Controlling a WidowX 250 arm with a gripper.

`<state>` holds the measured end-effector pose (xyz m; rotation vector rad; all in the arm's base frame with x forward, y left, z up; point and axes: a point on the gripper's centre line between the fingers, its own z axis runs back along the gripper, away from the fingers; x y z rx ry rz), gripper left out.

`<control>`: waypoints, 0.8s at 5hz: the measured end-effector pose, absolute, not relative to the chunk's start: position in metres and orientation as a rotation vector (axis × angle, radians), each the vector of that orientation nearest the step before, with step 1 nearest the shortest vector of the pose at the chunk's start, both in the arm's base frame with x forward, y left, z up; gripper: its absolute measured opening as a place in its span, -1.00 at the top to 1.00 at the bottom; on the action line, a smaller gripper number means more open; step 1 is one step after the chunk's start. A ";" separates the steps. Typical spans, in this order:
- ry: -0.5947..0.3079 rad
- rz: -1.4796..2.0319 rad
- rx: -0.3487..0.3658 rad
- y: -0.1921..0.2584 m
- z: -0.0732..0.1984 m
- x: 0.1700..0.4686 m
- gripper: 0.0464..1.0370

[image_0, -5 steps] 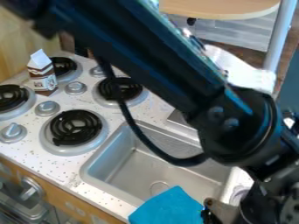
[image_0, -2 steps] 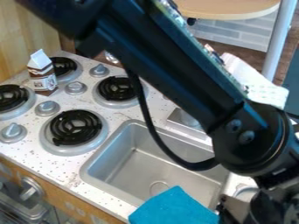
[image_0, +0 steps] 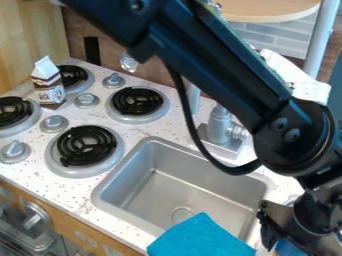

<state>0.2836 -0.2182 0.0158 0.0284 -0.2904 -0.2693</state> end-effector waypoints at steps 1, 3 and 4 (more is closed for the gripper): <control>-0.309 -0.252 0.032 -0.217 0.018 0.295 -0.91; -0.331 -0.238 0.023 -0.223 0.020 0.311 -0.91; -0.334 -0.236 0.027 -0.223 0.019 0.320 -0.91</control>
